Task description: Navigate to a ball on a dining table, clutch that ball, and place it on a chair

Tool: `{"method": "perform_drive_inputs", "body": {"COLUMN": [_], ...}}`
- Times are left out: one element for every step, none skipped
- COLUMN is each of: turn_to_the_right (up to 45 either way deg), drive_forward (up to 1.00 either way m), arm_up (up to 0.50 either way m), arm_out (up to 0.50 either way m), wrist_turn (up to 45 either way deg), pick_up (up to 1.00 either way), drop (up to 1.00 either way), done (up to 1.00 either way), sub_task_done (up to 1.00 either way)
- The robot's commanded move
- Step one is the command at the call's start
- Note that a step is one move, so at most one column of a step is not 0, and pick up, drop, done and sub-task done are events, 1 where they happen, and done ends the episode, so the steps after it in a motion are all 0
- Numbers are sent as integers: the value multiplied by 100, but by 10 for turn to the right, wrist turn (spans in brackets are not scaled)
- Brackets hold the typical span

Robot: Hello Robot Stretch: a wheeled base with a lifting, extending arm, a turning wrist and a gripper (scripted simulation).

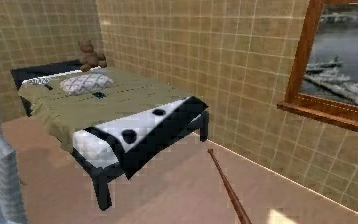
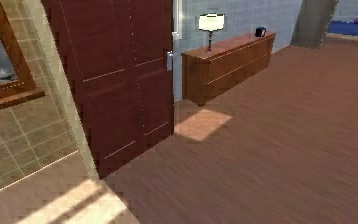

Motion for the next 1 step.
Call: {"method": "perform_drive_inputs", "body": {"turn_to_the_right": [390], "drive_forward": [0], "arm_up": [0], "arm_out": [0], "wrist_turn": [0], "pick_up": [0], "drop": [0], "done": [0], "sub_task_done": [0]}}
